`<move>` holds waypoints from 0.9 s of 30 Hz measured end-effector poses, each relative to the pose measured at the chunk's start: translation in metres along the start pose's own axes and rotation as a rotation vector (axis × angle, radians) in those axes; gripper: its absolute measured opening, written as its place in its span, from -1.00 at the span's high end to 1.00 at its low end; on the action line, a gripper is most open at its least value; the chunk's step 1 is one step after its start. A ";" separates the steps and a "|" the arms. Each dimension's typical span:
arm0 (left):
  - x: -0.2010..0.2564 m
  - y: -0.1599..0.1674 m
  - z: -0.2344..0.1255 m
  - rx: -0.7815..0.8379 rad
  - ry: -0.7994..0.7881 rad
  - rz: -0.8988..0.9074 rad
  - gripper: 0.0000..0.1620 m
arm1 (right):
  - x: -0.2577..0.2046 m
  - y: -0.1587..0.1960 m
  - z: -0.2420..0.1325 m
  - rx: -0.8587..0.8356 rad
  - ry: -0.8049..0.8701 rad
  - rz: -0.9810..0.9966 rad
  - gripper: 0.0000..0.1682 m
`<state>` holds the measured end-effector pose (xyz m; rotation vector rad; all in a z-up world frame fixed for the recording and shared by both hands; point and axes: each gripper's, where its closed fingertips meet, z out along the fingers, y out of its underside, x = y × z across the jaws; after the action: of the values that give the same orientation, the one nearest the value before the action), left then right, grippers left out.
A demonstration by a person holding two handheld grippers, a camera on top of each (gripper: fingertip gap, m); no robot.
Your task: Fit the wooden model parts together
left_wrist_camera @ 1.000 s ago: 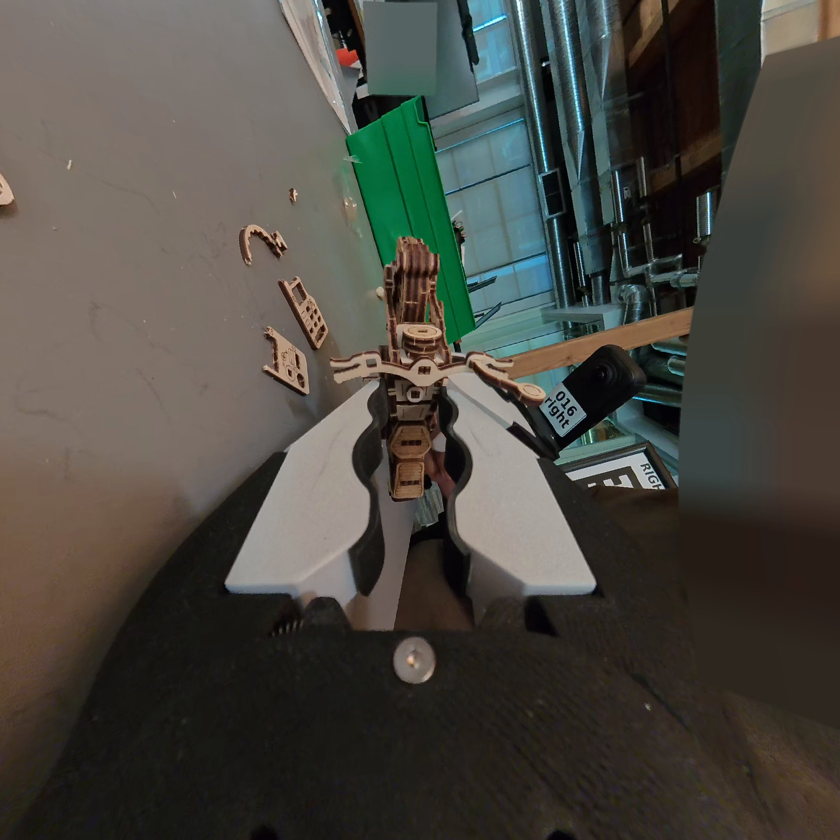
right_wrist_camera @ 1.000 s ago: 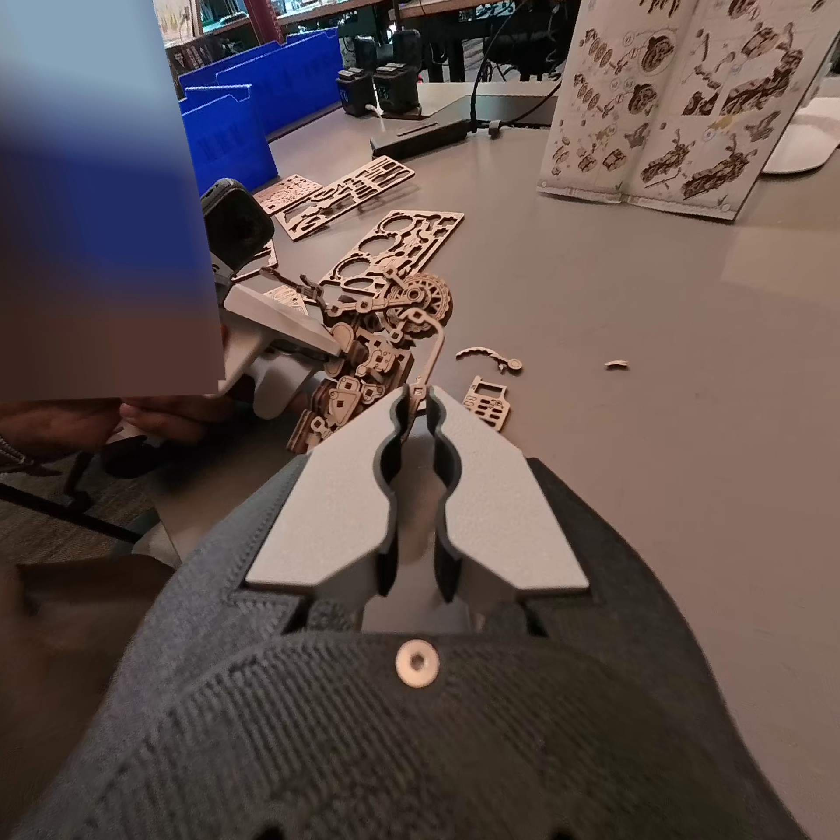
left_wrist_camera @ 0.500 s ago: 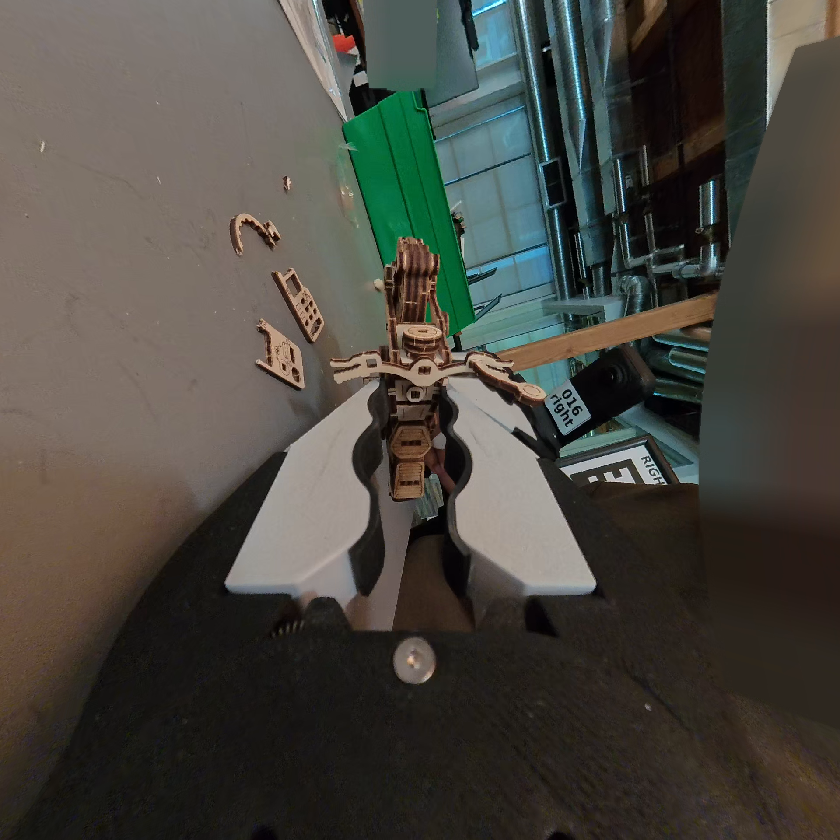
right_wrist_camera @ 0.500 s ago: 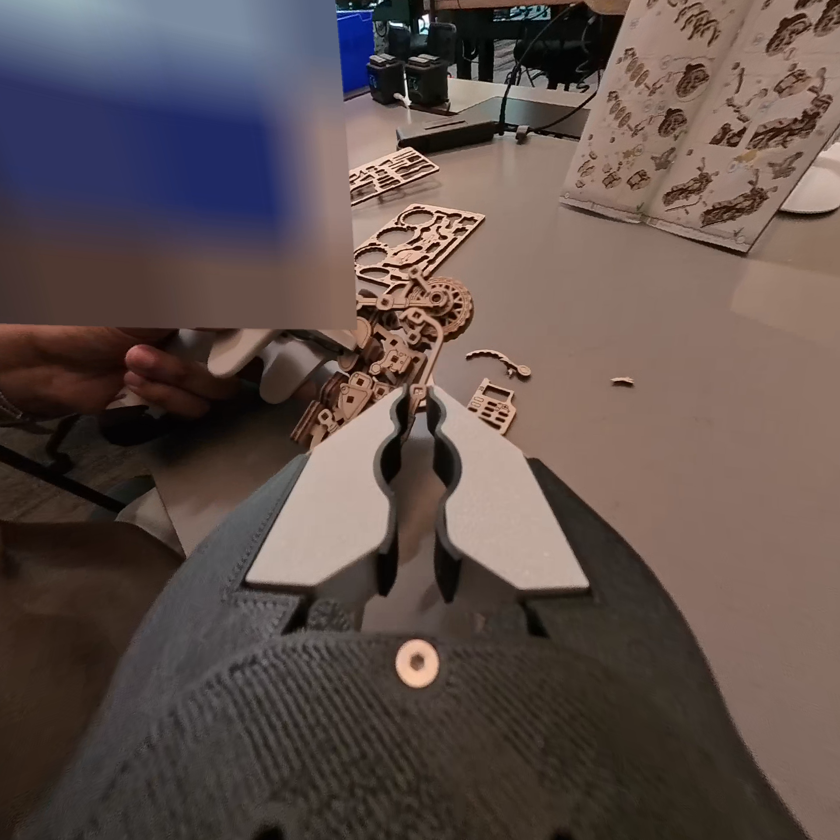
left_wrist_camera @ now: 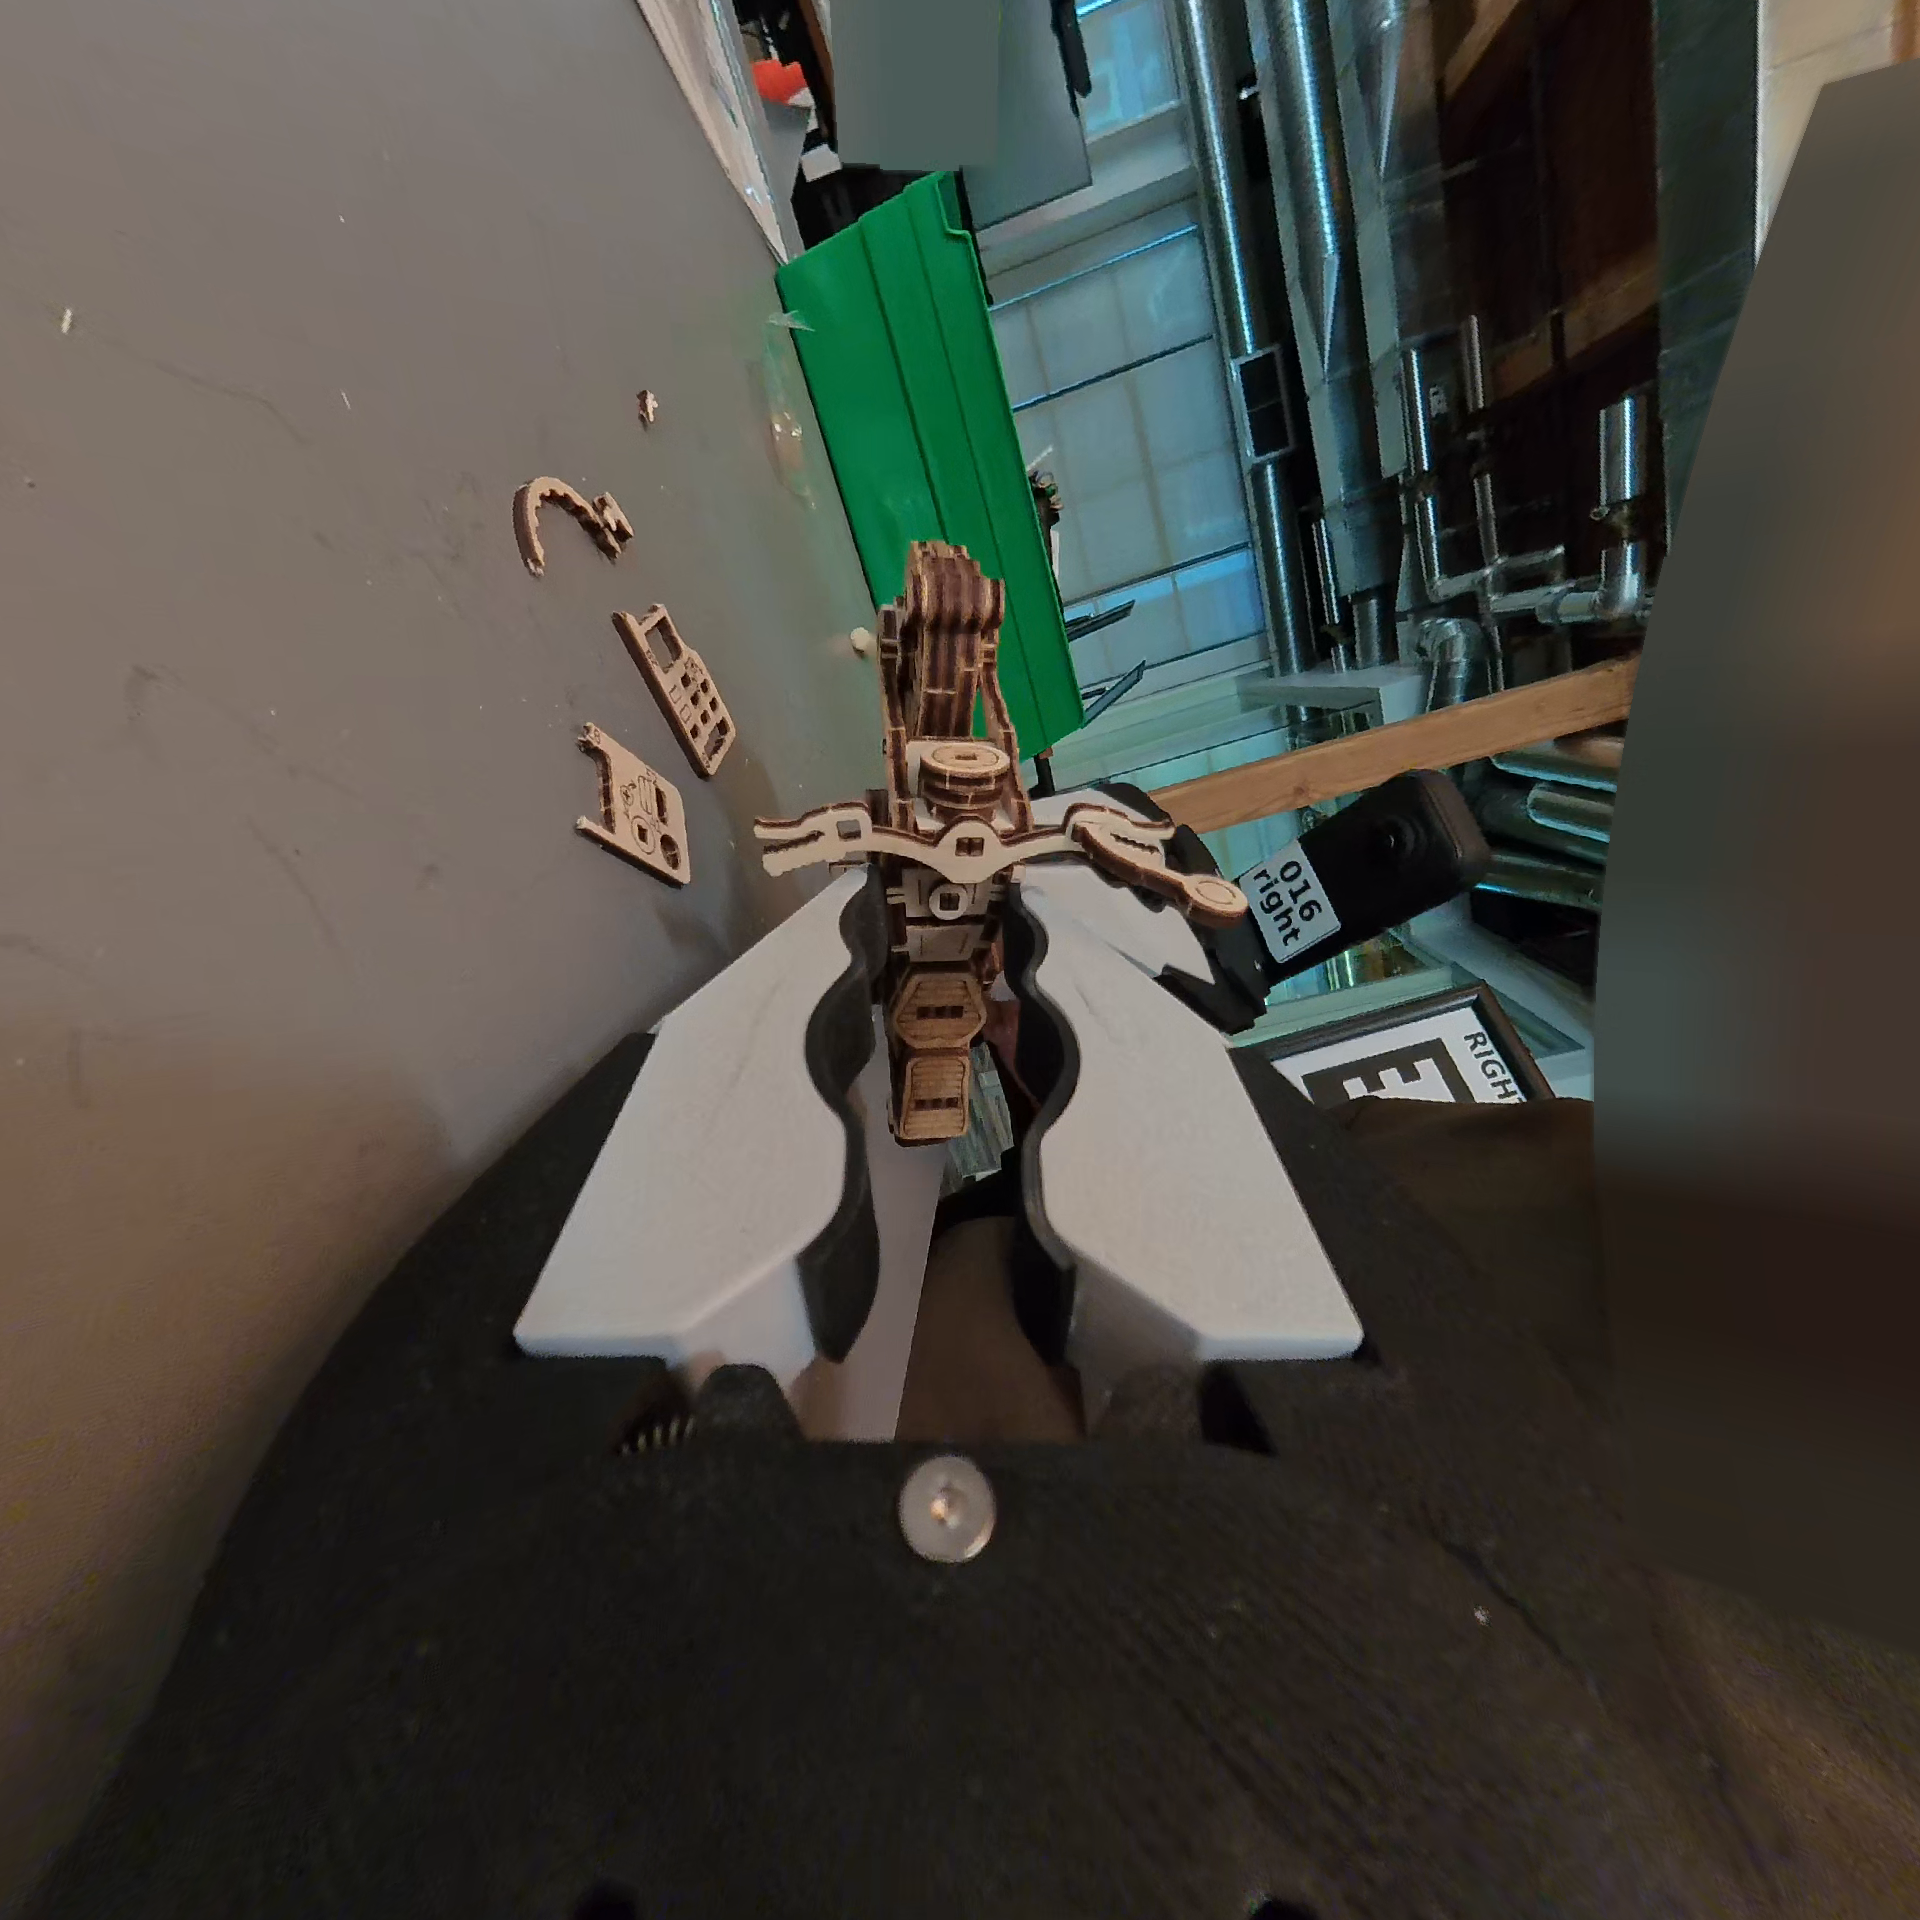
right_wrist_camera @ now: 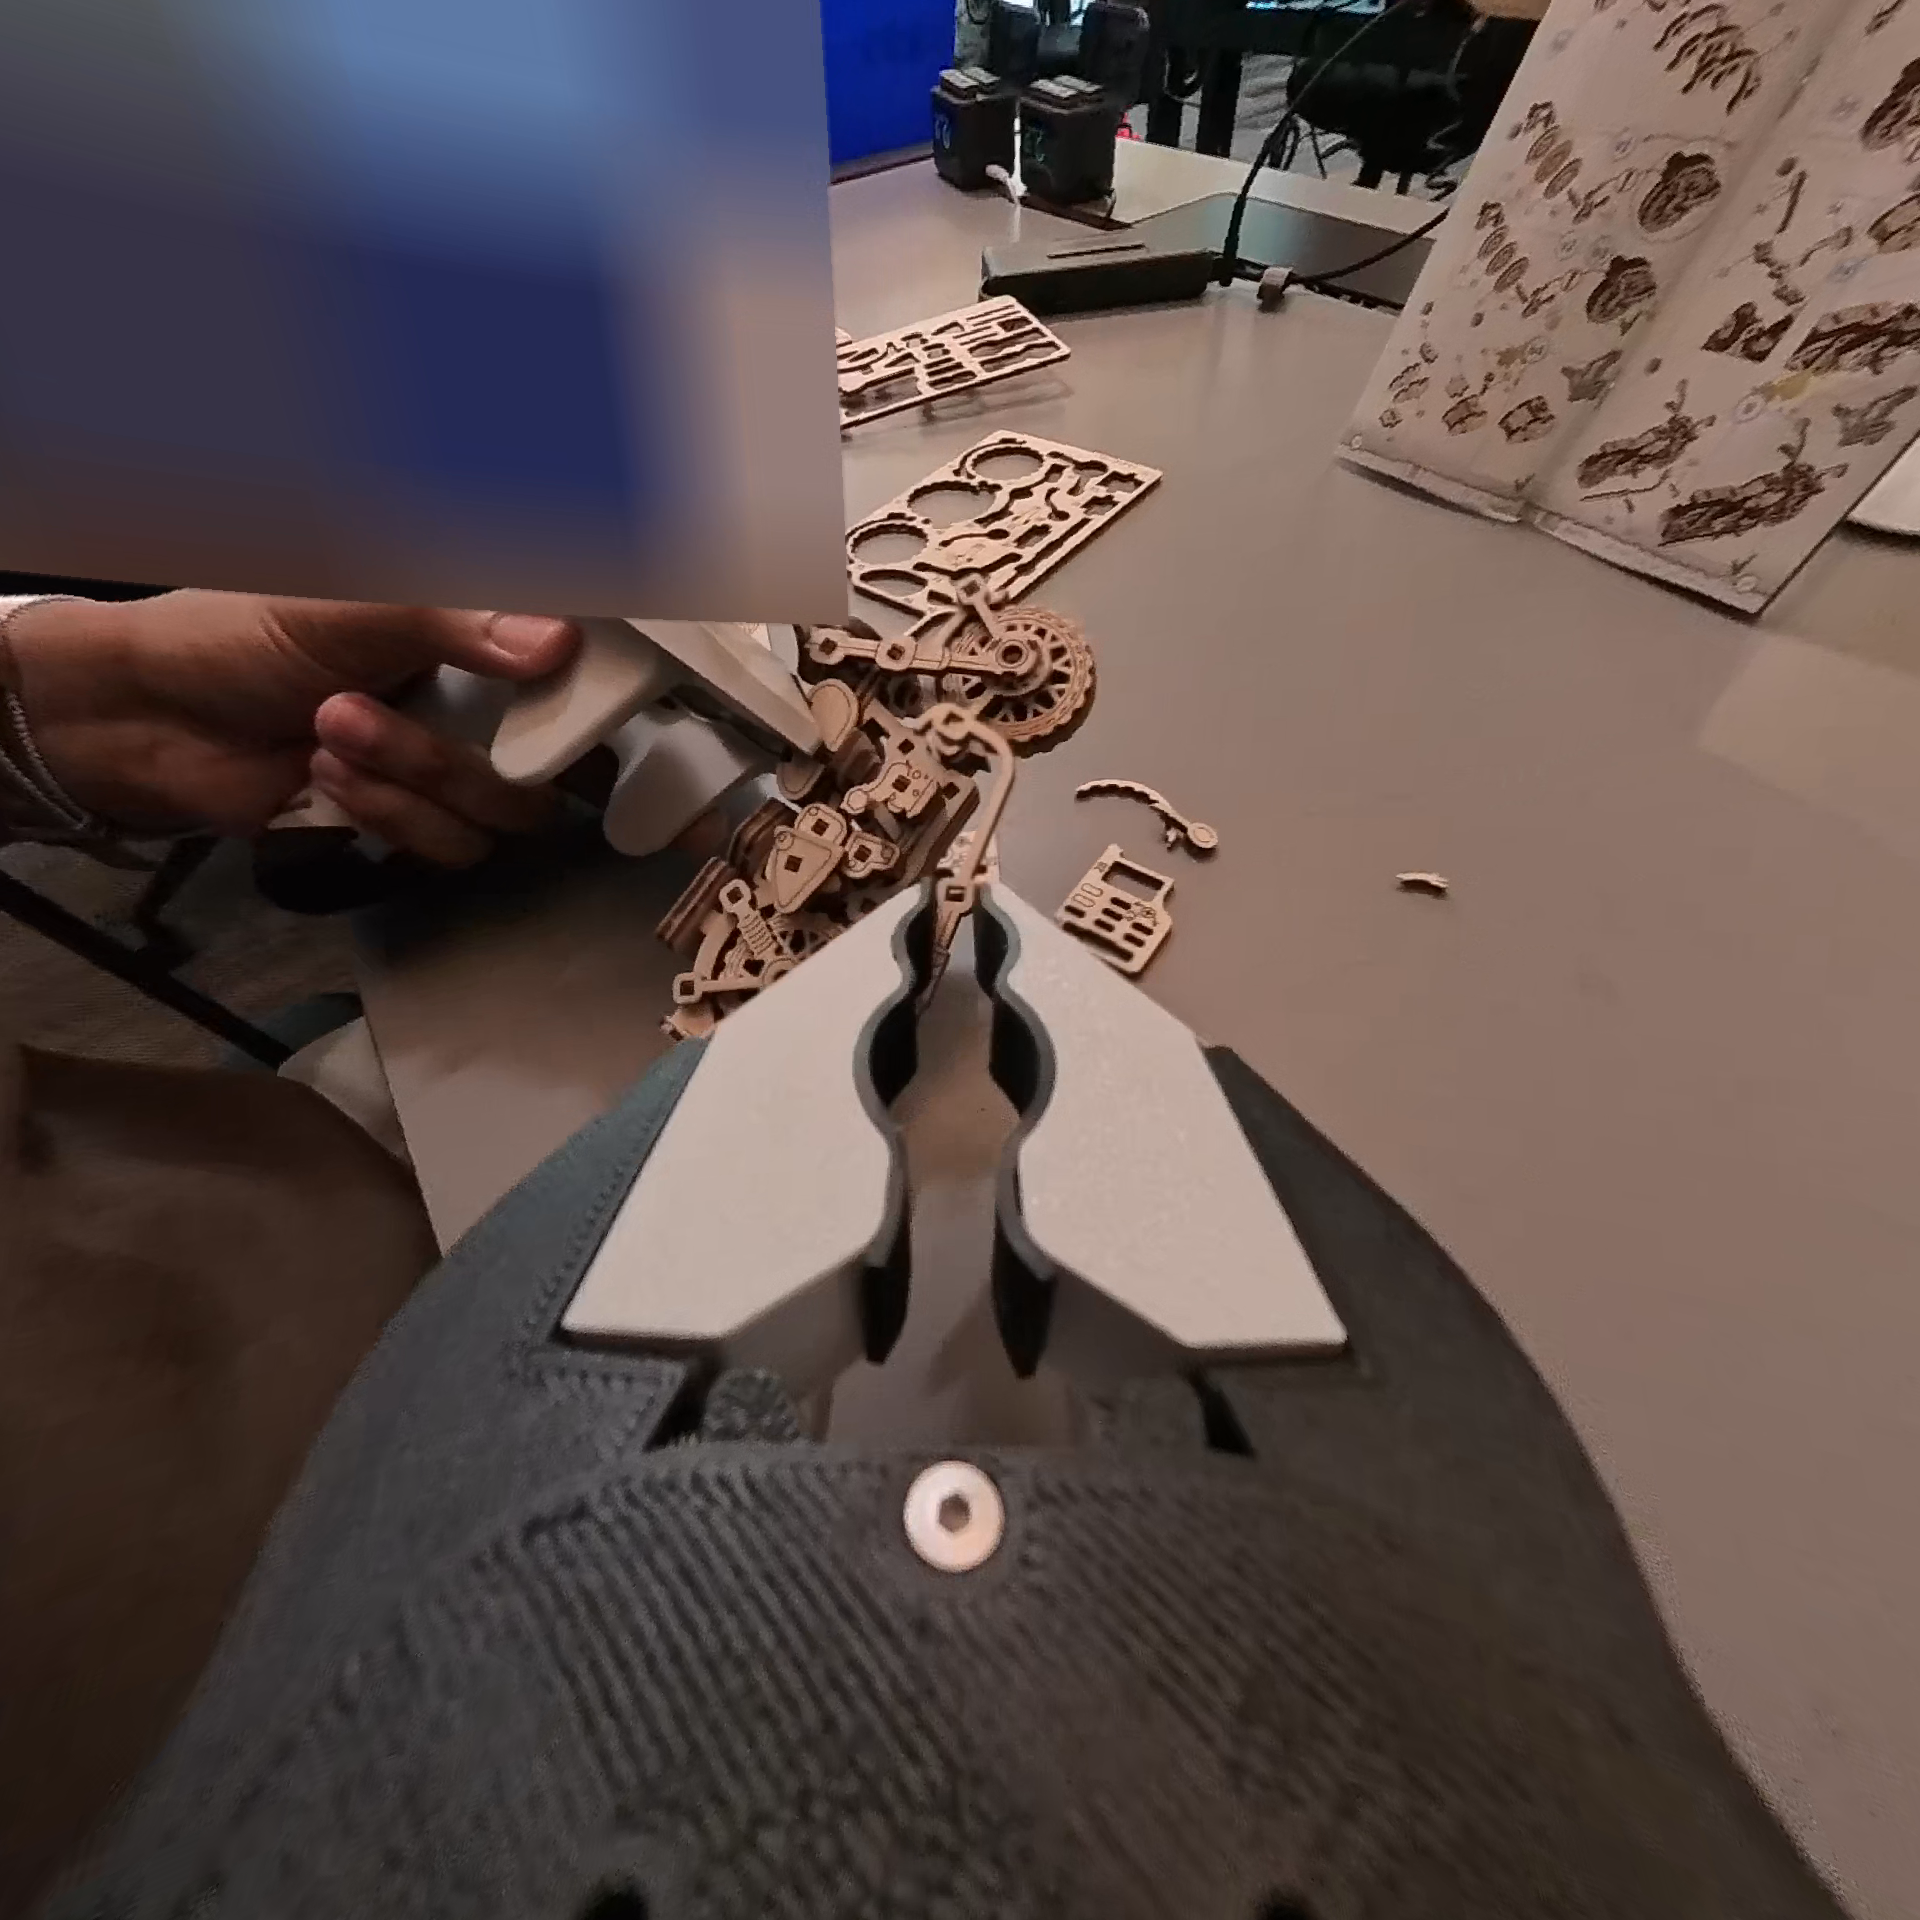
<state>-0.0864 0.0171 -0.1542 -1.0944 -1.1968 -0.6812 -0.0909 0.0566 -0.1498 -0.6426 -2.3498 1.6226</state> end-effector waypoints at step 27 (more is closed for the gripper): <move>0.000 0.001 0.001 -0.003 0.001 -0.001 0.76 | -0.016 0.008 0.005 -0.040 -0.059 -0.024 0.94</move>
<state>-0.0855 0.0185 -0.1542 -1.0960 -1.1957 -0.6851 -0.0773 0.0474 -0.1580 -0.5801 -2.4281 1.6092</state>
